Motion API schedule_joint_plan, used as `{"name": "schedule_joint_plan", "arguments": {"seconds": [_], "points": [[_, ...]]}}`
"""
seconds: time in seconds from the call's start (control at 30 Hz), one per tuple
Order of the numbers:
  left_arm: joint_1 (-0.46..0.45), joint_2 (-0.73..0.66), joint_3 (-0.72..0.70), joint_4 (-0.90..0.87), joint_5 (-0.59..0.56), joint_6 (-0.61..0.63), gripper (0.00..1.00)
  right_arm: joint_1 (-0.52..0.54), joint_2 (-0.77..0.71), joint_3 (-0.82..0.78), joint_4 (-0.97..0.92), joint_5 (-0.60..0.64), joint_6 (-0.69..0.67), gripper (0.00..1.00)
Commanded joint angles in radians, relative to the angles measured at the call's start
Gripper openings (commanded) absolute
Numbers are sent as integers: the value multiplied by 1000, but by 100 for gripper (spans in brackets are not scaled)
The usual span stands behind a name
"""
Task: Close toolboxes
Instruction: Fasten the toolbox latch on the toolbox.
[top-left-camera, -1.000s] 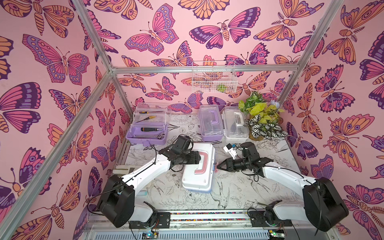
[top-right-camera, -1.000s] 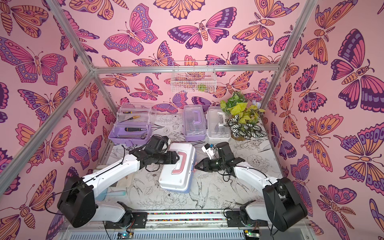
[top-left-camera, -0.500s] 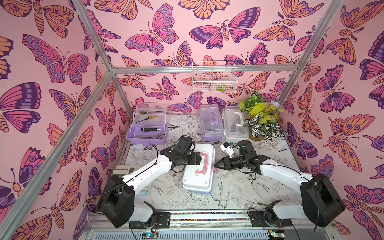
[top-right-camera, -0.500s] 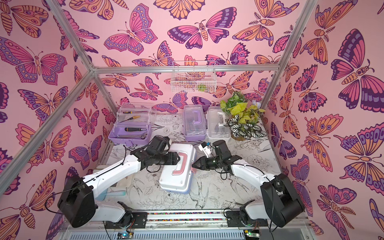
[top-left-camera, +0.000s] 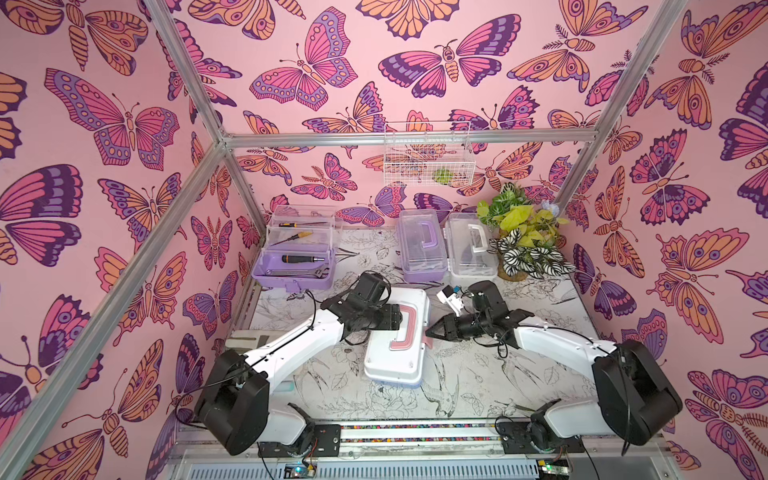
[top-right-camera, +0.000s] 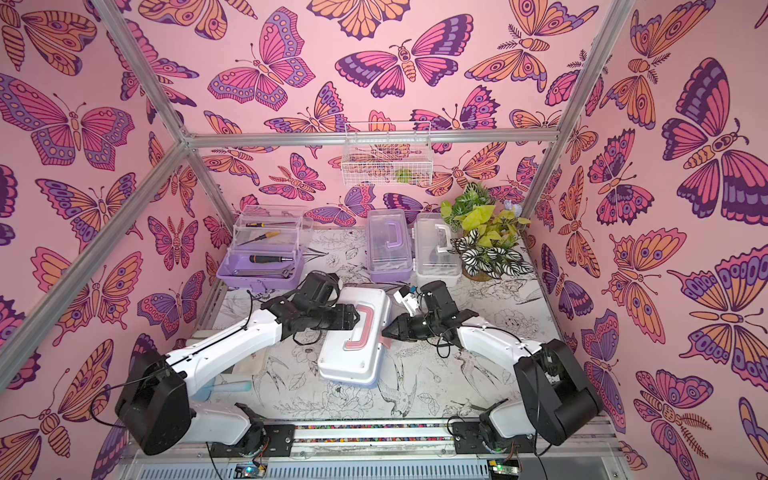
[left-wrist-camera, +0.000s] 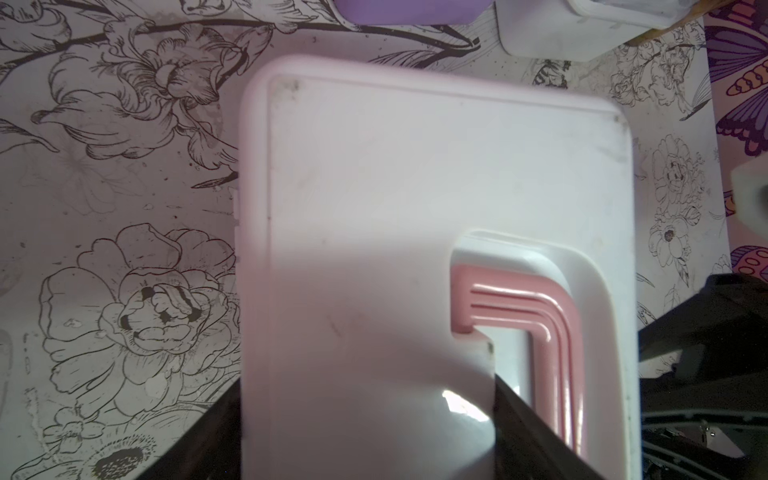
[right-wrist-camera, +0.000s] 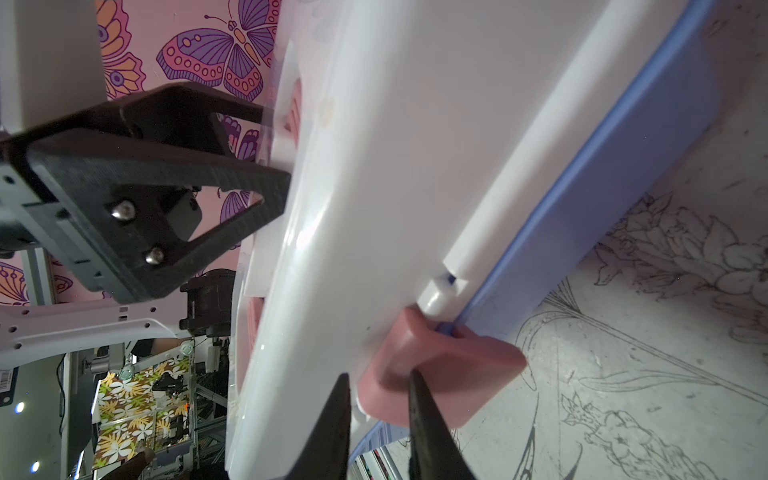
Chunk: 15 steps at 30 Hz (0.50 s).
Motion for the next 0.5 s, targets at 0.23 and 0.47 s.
{"name": "schedule_joint_plan", "arguments": {"seconds": [0.23, 0.47], "points": [[-24, 53, -54, -76, 33, -44, 78, 57, 38, -45, 34, 57, 47, 32], [-39, 72, -41, -75, 33, -47, 78, 71, 62, -58, 109, 56, 96, 33]]}}
